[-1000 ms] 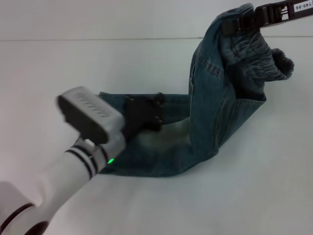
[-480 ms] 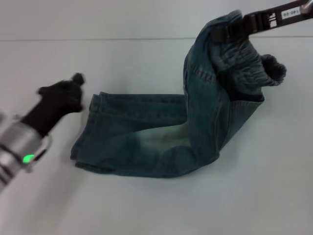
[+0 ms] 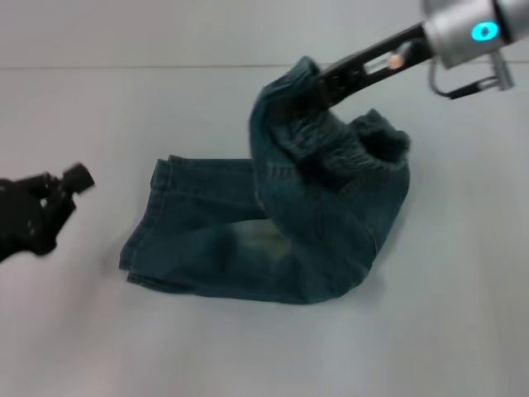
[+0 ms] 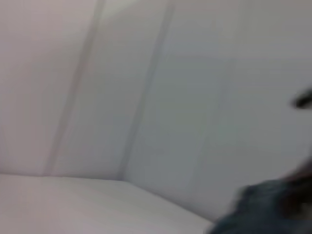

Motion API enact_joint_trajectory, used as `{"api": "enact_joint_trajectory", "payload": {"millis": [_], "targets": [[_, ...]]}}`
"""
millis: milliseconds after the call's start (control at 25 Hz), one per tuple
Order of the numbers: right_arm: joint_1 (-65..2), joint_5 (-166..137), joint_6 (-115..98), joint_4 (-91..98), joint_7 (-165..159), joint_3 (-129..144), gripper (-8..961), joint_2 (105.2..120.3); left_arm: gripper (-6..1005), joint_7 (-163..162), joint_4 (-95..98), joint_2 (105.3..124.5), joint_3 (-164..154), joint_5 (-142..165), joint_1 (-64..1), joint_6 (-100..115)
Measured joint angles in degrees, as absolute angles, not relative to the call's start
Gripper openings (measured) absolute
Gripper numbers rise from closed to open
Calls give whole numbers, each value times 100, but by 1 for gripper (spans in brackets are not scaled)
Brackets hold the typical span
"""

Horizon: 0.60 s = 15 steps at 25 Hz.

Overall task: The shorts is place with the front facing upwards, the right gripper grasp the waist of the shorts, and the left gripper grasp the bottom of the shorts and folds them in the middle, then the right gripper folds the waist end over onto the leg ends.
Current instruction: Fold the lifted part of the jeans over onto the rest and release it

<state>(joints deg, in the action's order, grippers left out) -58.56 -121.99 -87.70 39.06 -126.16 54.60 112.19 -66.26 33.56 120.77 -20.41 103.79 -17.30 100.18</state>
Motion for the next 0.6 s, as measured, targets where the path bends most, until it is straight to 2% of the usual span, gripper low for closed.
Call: {"api": "enact_joint_trajectory", "payload": {"millis": [200,440,600], "targets": [[-6320,-12253,-8192,3567,-12543,6140,155,11459,0,-6762,3763,12012,-2043,11334,-1708,10829],[-6870,-12752,-7667,3169,-12383,6417,162,11869,0,-6820,3725,12005,-2110,12054,-1839,10763],[-7127,-12839,-7495,2924,-12192,6523,167,12000,0,-6807,3631,12027,-2200,12131,-1898,10593]]}}
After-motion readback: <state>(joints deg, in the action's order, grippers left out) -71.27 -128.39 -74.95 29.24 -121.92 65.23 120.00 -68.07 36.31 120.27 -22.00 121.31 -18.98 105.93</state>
